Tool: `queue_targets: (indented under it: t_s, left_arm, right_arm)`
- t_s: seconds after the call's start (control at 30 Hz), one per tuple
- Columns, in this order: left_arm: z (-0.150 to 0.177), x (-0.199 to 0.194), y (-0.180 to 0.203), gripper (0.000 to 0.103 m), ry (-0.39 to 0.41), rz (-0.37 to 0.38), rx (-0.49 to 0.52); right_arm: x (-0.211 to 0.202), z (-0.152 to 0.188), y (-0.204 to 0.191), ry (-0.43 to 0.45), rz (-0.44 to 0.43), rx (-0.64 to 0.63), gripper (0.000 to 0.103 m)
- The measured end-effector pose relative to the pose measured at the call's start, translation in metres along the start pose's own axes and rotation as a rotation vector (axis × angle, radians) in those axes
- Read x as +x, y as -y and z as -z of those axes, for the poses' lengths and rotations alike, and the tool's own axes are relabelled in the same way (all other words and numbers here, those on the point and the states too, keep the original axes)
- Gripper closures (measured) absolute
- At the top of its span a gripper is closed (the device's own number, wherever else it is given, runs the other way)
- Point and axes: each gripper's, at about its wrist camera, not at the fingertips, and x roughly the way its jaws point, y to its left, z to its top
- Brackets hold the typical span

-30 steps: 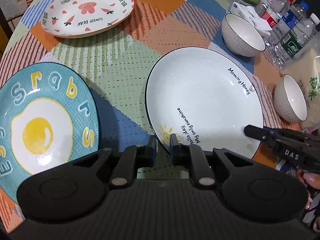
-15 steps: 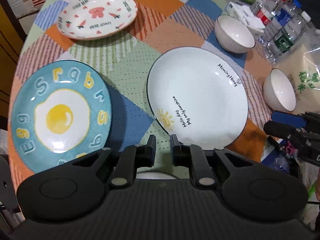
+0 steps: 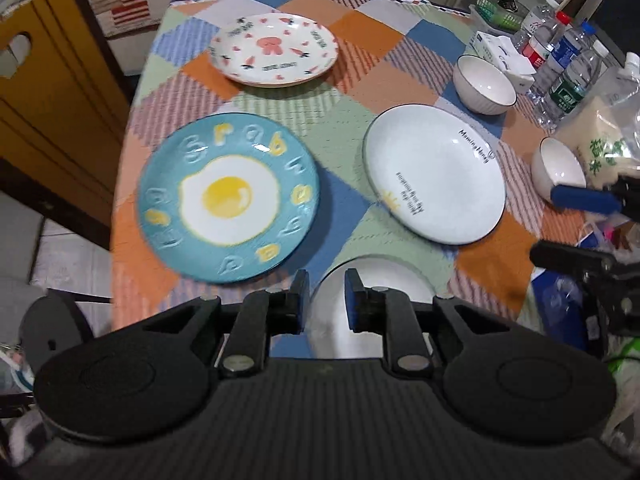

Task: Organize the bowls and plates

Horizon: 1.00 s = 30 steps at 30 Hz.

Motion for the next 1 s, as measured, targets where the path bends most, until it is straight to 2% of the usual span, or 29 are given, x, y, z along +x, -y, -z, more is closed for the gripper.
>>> queue_targets:
  t_s: [0.2, 0.3, 0.43, 0.5, 0.57, 0.63, 0.7, 0.8, 0.9, 1.0]
  left_arm:
    - [0.014, -0.02, -0.024, 0.081, -0.013, -0.009, 0.0]
    - [0.018, -0.029, -0.039, 0.07, 0.01, -0.053, 0.021]
    - [0.018, -0.039, -0.061, 0.05, 0.049, -0.118, 0.003]
    - [0.016, -0.039, -0.07, 0.045, 0.055, -0.13, 0.017]
    - [0.014, -0.037, -0.078, 0.035, 0.073, -0.157, 0.025]
    - [0.012, -0.032, -0.085, 0.028, 0.109, -0.156, 0.032]
    - [0.012, -0.027, -0.09, 0.028, 0.146, -0.143, 0.067]
    - [0.009, -0.014, -0.096, 0.027, 0.15, -0.14, 0.084]
    - [0.0, 0.002, -0.104, 0.027, 0.13, -0.108, 0.086]
    - [-0.013, 0.023, -0.112, 0.027, 0.109, -0.135, 0.095]
  right_arm:
    - [0.003, -0.014, -0.034, 0.0, -0.066, -0.085, 0.032]
    - [0.009, -0.019, -0.046, 0.01, -0.105, -0.099, 0.028]
    - [0.024, -0.023, -0.053, 0.016, -0.149, -0.075, 0.028]
    - [0.032, -0.023, -0.054, 0.073, -0.169, -0.06, 0.027]
    - [0.041, -0.024, -0.055, 0.121, -0.152, -0.06, 0.027]
    - [0.054, -0.03, -0.052, 0.096, -0.123, -0.042, 0.027]
    - [0.068, -0.037, -0.043, 0.064, -0.12, 0.02, 0.027]
    - [0.091, -0.043, -0.026, -0.011, -0.154, 0.122, 0.027]
    - [0.114, -0.043, -0.017, -0.018, -0.134, 0.162, 0.027]
    - [0.134, -0.041, -0.013, -0.016, -0.166, 0.182, 0.027]
